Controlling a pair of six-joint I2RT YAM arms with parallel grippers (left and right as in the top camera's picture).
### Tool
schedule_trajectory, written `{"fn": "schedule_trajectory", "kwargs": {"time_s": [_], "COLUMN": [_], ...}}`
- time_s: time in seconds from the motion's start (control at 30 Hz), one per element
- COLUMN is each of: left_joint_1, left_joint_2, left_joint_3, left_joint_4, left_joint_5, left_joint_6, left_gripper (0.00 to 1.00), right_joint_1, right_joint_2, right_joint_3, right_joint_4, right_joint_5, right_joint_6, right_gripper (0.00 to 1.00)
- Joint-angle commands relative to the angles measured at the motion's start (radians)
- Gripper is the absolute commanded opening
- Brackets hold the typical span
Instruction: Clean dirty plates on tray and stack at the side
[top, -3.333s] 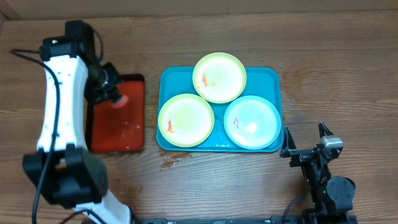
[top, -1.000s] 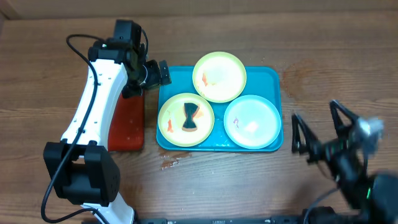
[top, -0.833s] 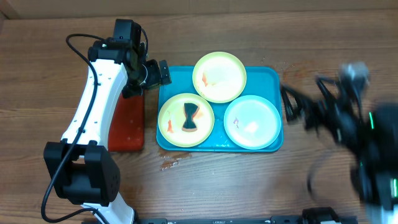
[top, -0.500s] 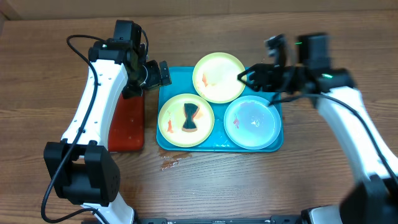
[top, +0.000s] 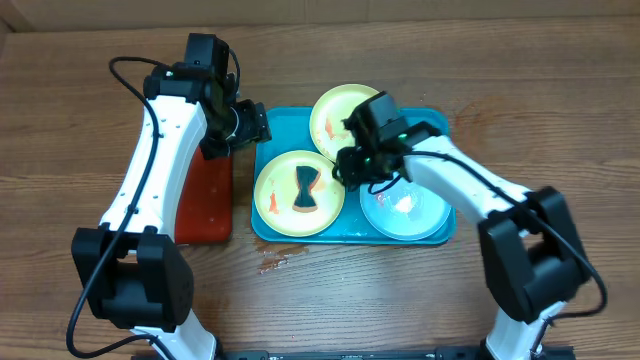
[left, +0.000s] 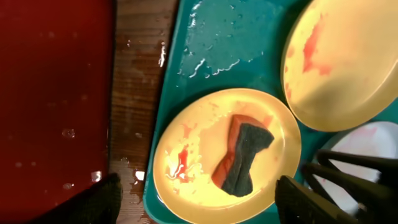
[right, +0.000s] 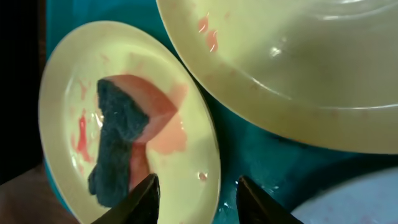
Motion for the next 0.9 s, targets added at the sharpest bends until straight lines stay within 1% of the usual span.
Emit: {"fn": "schedule_trajectory", "kwargs": {"time_s": [0.0,0.2,0.4,0.57,0.63,0.67,0.73,0.77,0.8,0.87], "left_joint_1": [-0.037,-0.1,-0.125,-0.127,-0.128,-0.13,-0.136,-0.141,-0.147,-0.16], "left_joint_2": [-0.017,-0.017,-0.016,-0.016,-0.016,-0.016,-0.016,-0.016,-0.016,-0.016], "left_joint_3": [-0.005,-0.08,-0.172,-0.219,-0.248,-0.262,-0.291,-0.307,-0.319,-0.341], "left_joint_4": [-0.003,0.05,0.115,0.159,0.191,0.205,0.235,0.249,0.262,0.287], "left_joint_5": [0.009,0.009,0.009,0.01,0.029,0.04,0.063,0.069,0.069,0.069], "left_joint_6": [0.039,0.039,0.036,0.036,0.036,0.036,0.036,0.036,0.036,0.036], "left_gripper": [0.76,0.75,0.74,0.63,0.5,0.46,0.41,0.39,0.38,0.4], "right_joint_1": [0.017,0.017,0.014,0.014,0.014,0.014,0.014,0.014,0.014,0.014], "right_joint_2": [0.01,0.028,0.096,0.099,0.099,0.099,0.099,0.099,0.099,0.099], "right_joint_3": [0.014,0.009,0.009,0.01,0.01,0.01,0.01,0.01,0.01,0.01], "right_joint_4": [0.005,-0.01,-0.033,-0.034,-0.034,-0.034,-0.034,-0.034,-0.032,-0.031], "right_joint_5": [0.077,0.09,0.076,0.072,0.071,0.071,0.071,0.071,0.071,0.071], "right_joint_6": [0.01,0.038,0.039,0.039,0.041,0.043,0.043,0.044,0.048,0.058], "right_gripper": [0.41,0.35,0.34,0.26,0.2,0.15,0.09,0.08,0.07,0.04]}}
